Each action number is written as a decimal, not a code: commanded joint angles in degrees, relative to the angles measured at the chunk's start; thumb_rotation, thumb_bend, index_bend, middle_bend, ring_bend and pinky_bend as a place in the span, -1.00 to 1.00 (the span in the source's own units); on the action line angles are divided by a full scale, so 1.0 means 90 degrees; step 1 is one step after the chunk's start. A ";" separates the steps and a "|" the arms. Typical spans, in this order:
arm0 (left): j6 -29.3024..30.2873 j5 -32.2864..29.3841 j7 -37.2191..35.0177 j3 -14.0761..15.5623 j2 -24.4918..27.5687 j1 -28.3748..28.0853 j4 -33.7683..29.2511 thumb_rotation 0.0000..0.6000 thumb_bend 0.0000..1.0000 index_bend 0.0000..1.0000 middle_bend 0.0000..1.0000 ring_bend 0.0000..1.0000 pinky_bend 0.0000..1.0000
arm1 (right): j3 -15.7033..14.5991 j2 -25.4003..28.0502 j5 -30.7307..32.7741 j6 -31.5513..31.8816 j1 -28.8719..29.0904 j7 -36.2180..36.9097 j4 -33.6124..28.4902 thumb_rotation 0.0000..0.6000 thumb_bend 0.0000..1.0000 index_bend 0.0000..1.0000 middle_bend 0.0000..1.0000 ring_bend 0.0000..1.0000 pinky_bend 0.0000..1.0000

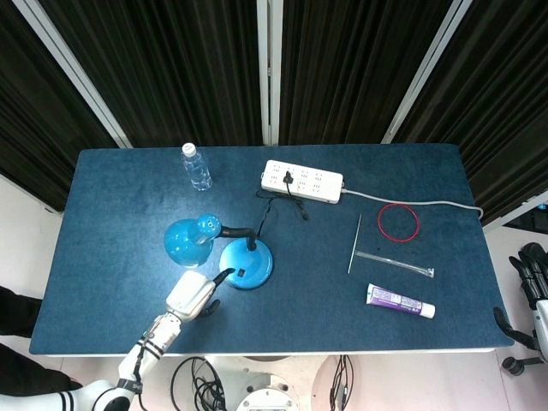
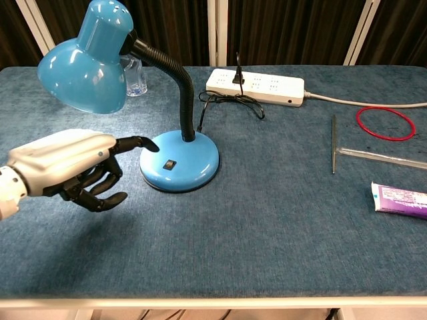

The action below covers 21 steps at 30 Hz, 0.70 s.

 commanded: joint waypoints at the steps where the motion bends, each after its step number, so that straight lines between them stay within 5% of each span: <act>1: -0.0039 -0.0081 0.0041 0.0010 -0.0060 -0.0070 0.0037 1.00 -0.19 -0.68 0.61 0.59 0.66 | 0.0006 -0.0004 0.0007 0.0008 -0.0005 0.0012 0.0014 1.00 -0.38 -1.00 -1.00 -1.00 -1.00; 21: -0.0139 -0.0543 0.0200 0.0093 -0.0312 -0.0401 0.0290 1.00 -0.17 -0.67 0.62 0.60 0.66 | 0.0006 -0.0039 0.0023 -0.0042 0.0004 0.0084 0.0106 1.00 -0.38 -1.00 -1.00 -1.00 -1.00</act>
